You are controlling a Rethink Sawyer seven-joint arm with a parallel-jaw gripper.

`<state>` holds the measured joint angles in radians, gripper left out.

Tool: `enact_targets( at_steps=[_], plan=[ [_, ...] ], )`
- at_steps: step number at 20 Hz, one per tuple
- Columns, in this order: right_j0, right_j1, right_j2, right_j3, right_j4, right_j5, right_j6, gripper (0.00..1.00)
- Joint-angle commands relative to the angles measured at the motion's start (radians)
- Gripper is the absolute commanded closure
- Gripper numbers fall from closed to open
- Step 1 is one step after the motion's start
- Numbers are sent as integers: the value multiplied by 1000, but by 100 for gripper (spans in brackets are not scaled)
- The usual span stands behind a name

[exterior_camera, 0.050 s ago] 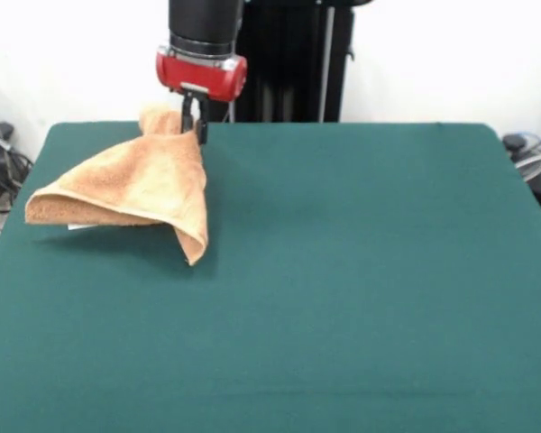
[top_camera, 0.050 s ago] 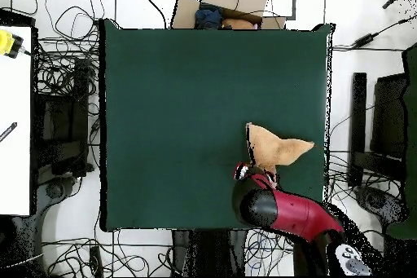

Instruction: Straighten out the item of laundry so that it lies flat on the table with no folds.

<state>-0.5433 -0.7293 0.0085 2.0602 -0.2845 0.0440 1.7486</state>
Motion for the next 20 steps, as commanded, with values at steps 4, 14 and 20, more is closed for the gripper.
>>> enact_targets(
  at_steps=[4, 14, 20],
  plan=[
    [47, 35, 108, 46, -4, -73, 159, 100],
    [70, 19, 93, 36, 10, -53, 160, 100],
    [67, 16, 97, 42, 10, -49, 160, 100]
  ],
)
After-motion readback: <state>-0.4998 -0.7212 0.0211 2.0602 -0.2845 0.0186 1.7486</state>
